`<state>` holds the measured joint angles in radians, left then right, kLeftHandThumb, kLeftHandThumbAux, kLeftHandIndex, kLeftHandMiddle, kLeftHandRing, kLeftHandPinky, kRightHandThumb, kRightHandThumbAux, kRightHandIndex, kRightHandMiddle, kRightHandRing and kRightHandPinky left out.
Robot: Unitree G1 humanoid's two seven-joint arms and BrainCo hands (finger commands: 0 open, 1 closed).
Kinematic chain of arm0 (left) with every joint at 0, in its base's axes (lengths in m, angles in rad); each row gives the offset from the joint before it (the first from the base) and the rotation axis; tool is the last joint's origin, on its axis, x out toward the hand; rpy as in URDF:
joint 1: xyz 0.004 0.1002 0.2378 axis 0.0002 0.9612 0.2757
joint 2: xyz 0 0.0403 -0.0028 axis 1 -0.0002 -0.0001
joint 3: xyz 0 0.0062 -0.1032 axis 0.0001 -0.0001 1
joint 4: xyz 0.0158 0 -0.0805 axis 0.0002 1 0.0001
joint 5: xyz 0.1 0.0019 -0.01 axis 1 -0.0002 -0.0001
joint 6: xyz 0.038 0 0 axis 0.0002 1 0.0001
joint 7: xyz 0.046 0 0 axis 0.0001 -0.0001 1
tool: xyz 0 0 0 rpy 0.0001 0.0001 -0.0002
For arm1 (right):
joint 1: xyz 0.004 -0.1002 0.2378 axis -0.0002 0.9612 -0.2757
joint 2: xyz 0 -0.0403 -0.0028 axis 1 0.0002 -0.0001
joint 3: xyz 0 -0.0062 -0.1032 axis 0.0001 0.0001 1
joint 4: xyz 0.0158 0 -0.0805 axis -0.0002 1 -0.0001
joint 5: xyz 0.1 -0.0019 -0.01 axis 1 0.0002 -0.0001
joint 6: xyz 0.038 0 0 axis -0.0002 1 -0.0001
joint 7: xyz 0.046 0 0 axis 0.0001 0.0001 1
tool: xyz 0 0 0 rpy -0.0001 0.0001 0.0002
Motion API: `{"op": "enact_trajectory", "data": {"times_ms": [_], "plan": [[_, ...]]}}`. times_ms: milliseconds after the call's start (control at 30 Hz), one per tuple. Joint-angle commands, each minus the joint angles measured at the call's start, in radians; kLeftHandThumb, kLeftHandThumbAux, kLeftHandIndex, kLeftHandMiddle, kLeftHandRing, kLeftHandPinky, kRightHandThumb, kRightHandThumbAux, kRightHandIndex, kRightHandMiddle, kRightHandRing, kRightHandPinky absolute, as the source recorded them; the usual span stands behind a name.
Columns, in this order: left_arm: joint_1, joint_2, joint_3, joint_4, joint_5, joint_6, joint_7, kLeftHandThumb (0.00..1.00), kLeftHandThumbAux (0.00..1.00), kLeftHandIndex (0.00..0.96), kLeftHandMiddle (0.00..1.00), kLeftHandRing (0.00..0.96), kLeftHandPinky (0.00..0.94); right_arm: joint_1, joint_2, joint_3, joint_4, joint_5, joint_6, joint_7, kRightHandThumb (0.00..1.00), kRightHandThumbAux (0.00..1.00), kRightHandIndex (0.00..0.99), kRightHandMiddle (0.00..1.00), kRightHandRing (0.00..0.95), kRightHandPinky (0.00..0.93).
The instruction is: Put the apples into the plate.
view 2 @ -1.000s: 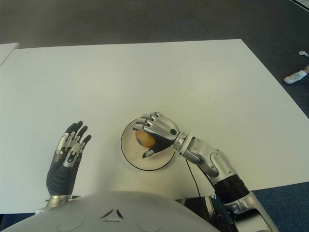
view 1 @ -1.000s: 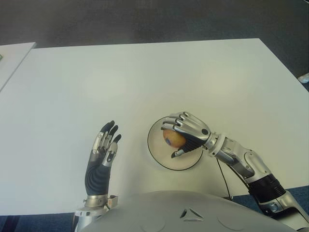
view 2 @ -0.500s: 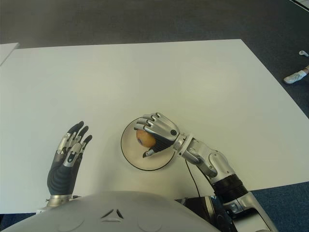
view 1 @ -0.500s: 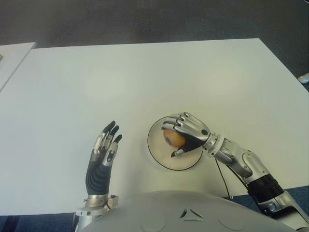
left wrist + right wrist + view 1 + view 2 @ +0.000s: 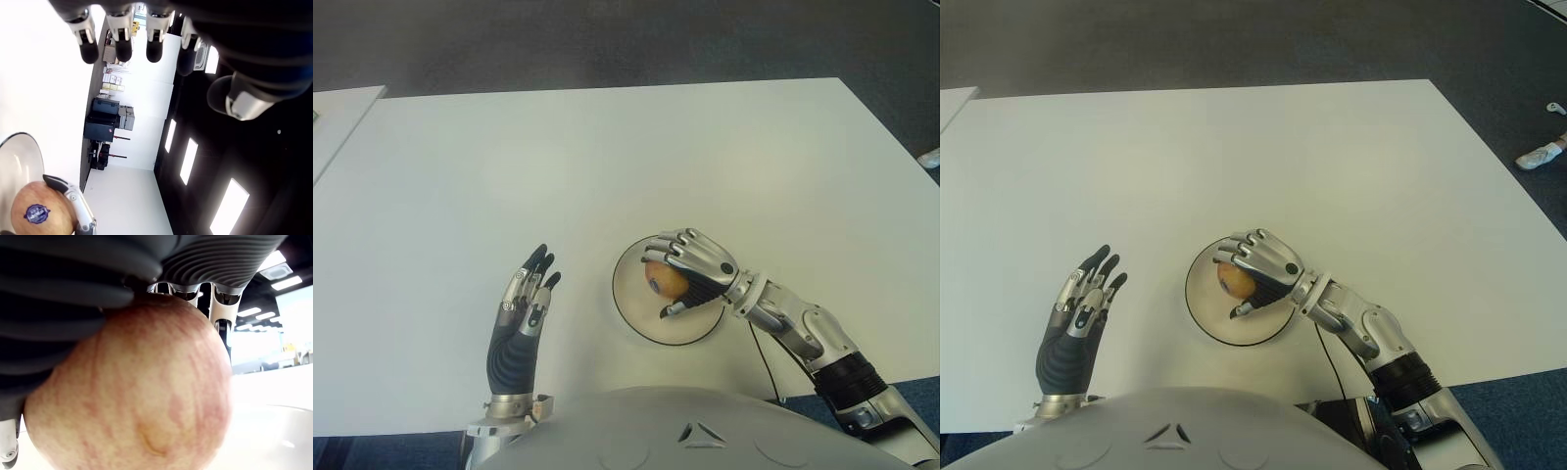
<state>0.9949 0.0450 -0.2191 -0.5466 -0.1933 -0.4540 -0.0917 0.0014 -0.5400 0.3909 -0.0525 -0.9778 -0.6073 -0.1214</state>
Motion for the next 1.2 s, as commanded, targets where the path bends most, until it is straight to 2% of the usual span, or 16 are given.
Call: {"op": "enact_trajectory", "data": {"times_ms": [33, 167, 400, 800, 1000, 1200], "plan": [[-0.011, 0.006, -0.006, 0.011, 0.003, -0.002, -0.009, 0.354, 0.438, 0.158, 0.039, 0.034, 0.103, 0.004, -0.033, -0.012, -0.072, 0.060, 0.004, 0.084, 0.145, 0.424, 0.140, 0.102, 0.046, 0.031], [-0.015, 0.007, -0.007, 0.013, 0.003, 0.000, -0.009, 0.345, 0.444, 0.148, 0.036, 0.034, 0.107, -0.010, -0.039, -0.002, -0.058, 0.046, -0.002, 0.098, 0.081, 0.398, 0.062, 0.043, 0.009, 0.006], [-0.018, 0.005, -0.004, 0.011, 0.022, 0.008, 0.001, 0.303, 0.482, 0.134, 0.040, 0.032, 0.097, -0.015, -0.059, -0.006, -0.080, 0.046, 0.008, 0.151, 0.051, 0.384, 0.009, 0.005, 0.000, 0.000], [-0.014, -0.003, 0.006, 0.007, 0.063, 0.014, 0.017, 0.276, 0.505, 0.124, 0.045, 0.027, 0.093, -0.011, -0.061, -0.018, -0.099, 0.073, 0.016, 0.201, 0.034, 0.403, 0.000, 0.000, 0.000, 0.000], [-0.015, -0.004, 0.009, 0.007, 0.079, 0.017, 0.022, 0.258, 0.515, 0.122, 0.051, 0.034, 0.105, -0.015, -0.060, -0.020, -0.096, 0.054, 0.009, 0.186, 0.023, 0.394, 0.000, 0.000, 0.000, 0.000], [-0.022, -0.010, 0.008, 0.016, 0.072, -0.001, 0.021, 0.290, 0.509, 0.118, 0.047, 0.037, 0.115, -0.024, -0.052, -0.020, -0.084, 0.075, 0.007, 0.187, 0.019, 0.390, 0.000, 0.000, 0.000, 0.000]]}}
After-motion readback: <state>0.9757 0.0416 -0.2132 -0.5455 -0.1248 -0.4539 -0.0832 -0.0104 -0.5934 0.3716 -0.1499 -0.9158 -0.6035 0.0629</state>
